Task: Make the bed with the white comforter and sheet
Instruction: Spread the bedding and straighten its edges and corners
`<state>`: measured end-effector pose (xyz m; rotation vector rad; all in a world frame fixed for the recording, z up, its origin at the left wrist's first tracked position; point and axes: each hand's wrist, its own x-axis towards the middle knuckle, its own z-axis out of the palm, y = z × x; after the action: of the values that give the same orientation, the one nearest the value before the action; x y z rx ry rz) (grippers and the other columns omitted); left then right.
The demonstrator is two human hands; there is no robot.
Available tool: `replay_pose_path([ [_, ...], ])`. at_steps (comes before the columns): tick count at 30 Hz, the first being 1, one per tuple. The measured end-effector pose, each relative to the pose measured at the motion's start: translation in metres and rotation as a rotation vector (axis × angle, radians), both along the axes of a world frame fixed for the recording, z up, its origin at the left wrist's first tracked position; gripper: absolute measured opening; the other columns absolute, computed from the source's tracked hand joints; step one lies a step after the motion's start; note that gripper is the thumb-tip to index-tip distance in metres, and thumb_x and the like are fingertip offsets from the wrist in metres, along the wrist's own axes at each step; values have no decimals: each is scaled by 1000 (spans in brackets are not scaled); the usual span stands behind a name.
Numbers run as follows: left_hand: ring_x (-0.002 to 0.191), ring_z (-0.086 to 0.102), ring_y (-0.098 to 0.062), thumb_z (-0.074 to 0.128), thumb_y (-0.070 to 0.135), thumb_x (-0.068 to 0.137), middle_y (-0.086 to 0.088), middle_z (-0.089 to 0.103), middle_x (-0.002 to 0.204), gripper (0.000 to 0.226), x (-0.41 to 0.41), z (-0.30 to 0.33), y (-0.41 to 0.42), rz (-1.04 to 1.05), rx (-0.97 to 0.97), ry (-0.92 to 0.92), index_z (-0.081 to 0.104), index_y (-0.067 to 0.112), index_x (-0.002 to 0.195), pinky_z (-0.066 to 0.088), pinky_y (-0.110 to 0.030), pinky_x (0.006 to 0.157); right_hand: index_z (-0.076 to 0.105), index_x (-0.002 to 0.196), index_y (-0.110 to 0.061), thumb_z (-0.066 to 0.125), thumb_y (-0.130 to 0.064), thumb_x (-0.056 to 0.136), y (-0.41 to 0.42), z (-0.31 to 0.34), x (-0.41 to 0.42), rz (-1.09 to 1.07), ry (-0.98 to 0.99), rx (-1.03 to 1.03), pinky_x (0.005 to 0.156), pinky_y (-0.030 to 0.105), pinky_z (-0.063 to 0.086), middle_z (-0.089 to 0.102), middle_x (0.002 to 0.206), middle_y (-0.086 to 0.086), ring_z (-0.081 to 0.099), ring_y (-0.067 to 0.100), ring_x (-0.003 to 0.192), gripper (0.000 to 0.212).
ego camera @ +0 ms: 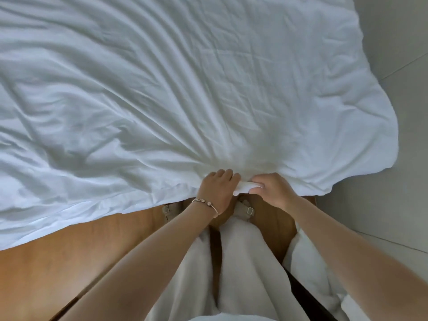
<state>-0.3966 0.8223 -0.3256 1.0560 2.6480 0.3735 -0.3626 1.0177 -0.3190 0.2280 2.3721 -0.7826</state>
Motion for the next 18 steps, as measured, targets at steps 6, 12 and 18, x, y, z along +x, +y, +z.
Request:
replay_pose_path([
  [6, 100, 60, -32, 65, 23, 79, -6, 65, 107, 31, -11, -10, -74, 226, -167, -91, 65, 11, 107, 46, -39, 83, 73, 103, -16, 74, -12, 84, -21, 17, 13, -363, -54, -58, 88, 27, 44, 65, 102, -7, 58, 14, 100, 20],
  [12, 81, 55, -28, 36, 24, 96, -3, 58, 79, 20, -37, -1, -81, 365, 27, -290, 52, 12, 93, 38, -32, 67, 68, 98, -25, 62, -48, 89, -40, 31, 20, -327, 13, 153, 84, 35, 48, 66, 100, -11, 60, 13, 95, 25],
  [18, 74, 59, -27, 27, 34, 102, 0, 61, 79, 26, -45, 9, -87, 179, 11, -428, 46, 16, 100, 44, -33, 68, 42, 141, -37, 68, -45, 85, -91, 26, 12, 89, 141, 246, 108, 28, 29, 51, 139, -15, 47, 12, 128, 63],
])
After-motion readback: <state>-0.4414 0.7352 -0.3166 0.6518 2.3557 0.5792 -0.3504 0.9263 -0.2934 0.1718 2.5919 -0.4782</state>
